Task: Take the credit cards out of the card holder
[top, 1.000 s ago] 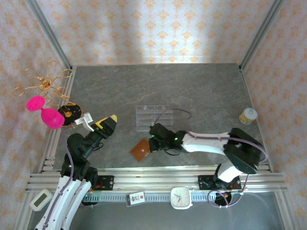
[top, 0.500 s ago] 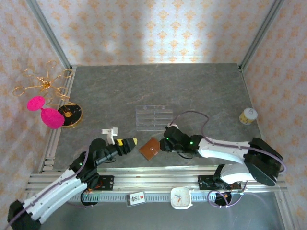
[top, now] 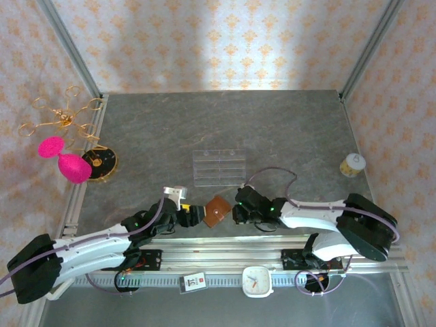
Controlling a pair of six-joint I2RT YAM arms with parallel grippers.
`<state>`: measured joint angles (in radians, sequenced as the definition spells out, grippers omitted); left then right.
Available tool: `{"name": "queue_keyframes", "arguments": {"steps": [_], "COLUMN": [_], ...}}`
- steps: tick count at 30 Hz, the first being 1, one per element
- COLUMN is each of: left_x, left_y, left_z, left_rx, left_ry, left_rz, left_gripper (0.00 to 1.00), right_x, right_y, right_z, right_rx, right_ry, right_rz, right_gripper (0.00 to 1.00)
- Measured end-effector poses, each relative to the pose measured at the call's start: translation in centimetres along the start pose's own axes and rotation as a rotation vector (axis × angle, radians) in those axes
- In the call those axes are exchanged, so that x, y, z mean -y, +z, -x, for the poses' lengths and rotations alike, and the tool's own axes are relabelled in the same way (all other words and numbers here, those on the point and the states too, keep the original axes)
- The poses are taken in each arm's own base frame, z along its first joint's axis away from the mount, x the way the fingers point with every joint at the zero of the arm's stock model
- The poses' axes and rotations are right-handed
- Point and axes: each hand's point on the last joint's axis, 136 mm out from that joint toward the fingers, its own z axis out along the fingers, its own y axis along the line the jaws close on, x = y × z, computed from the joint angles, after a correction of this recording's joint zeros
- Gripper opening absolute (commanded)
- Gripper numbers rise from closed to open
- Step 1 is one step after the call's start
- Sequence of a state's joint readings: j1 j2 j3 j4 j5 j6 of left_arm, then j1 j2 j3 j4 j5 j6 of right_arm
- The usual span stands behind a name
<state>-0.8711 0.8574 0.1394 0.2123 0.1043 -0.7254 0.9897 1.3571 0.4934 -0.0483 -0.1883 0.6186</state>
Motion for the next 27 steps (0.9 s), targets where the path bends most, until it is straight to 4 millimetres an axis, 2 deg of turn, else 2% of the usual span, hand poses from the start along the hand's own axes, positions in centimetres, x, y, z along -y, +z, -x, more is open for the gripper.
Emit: {"name": "queue_keyframes", "arguments": {"steps": [5,11,15,20,24,25,27], "left_x": [0.5,0.2,0.6,2.0,3.7,4.0,4.6], "left_y": [0.7,1.9,2.3,2.2,1.4,1.1,0.5], "left_z": [-0.7,-1.8,-1.9,-1.1,0.8,1.3,2.6], "left_rx": [-0.042,-0.111,-0.126,-0.114,-0.050,-0.032,0.018], "left_ry": [0.019,0.035,0.046,0.045,0.043,0.042,0.044], "left_rz": [-0.023,0.007,-0.006,-0.059,-0.109,-0.113,-0.125], "left_gripper": [0.80,0.80,0.74,0.77,0.81,0.82,0.85], "right_x": [-0.3,-0.4,-0.6,-1.0,-1.9,-2.1,-2.5], "right_y": [0.5,0.9,1.1,1.1,0.9,0.8,0.1], "right_z": [0.7,1.1,1.3,1.6,3.5,3.9,4.6], "right_rx": [-0.023,-0.055,-0.070,-0.074,-0.006,0.011,0.043], "right_ry": [-0.017,-0.042,-0.058,-0.072,-0.076,-0.074,-0.058], "right_rz": [-0.009,-0.019,-0.017,-0.002,0.023,0.030,0.051], "right_gripper": [0.12,0.10,0.10,0.12,0.12,0.13,0.23]}}
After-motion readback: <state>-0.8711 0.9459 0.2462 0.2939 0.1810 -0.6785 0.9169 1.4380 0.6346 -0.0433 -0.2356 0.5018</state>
